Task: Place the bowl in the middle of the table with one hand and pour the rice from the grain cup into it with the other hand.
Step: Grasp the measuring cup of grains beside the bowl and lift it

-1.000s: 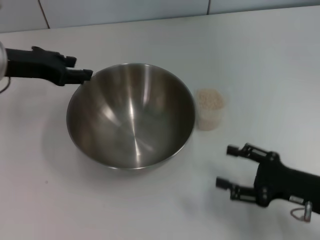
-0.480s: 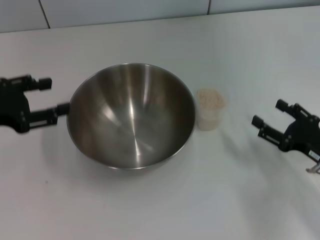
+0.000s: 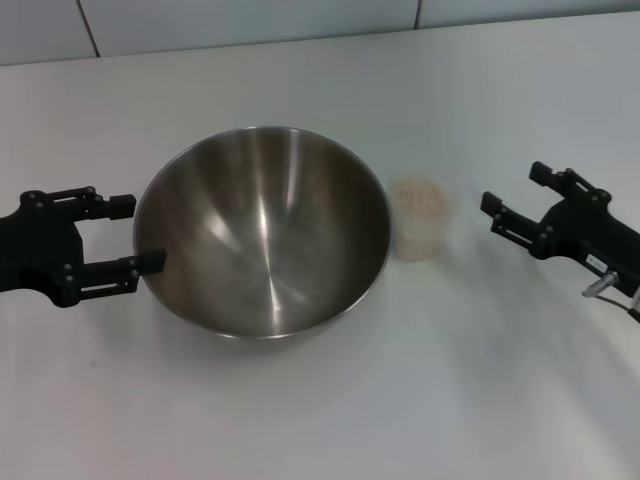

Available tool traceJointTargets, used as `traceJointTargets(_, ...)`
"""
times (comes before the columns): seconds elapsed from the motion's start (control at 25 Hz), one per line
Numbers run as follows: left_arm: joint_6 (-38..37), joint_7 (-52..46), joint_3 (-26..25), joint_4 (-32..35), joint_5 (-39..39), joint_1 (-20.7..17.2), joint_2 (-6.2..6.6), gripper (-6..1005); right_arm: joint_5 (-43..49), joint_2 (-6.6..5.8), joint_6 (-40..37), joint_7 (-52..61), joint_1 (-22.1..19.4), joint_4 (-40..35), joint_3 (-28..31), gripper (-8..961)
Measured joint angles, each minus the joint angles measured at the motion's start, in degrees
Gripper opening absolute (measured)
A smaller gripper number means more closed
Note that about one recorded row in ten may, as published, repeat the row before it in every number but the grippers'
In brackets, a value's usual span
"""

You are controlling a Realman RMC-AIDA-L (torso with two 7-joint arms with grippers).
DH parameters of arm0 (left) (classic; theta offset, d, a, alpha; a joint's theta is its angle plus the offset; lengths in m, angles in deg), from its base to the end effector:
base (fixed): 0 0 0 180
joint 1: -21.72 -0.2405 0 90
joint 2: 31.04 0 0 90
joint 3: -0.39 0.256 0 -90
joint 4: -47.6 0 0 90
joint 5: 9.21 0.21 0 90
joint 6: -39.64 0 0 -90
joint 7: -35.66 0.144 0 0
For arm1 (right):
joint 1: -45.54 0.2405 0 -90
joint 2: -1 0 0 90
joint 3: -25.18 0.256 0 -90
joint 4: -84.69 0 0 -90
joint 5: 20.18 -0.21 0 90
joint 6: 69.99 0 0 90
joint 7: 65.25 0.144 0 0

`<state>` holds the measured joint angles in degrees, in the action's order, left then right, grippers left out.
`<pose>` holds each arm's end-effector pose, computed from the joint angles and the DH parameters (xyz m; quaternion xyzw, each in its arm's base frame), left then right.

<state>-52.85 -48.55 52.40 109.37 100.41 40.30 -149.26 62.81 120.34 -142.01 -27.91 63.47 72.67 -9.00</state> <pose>-0.2593 0.3054 0.0446 -0.9627 -0.1353 -0.1738 0.1569 0.3604 0.2758 -0.0217 -0.8163 0.2621 0.2743 0.4355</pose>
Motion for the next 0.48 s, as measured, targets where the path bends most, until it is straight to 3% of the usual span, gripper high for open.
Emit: traceJointTargets(0.48, -0.01, -0.43, 1.19, 0.01, 0.71, 1.31, 0.13, 715, 0.99, -0.08, 2.95, -0.16, 2.93, 1.23, 0.03, 756)
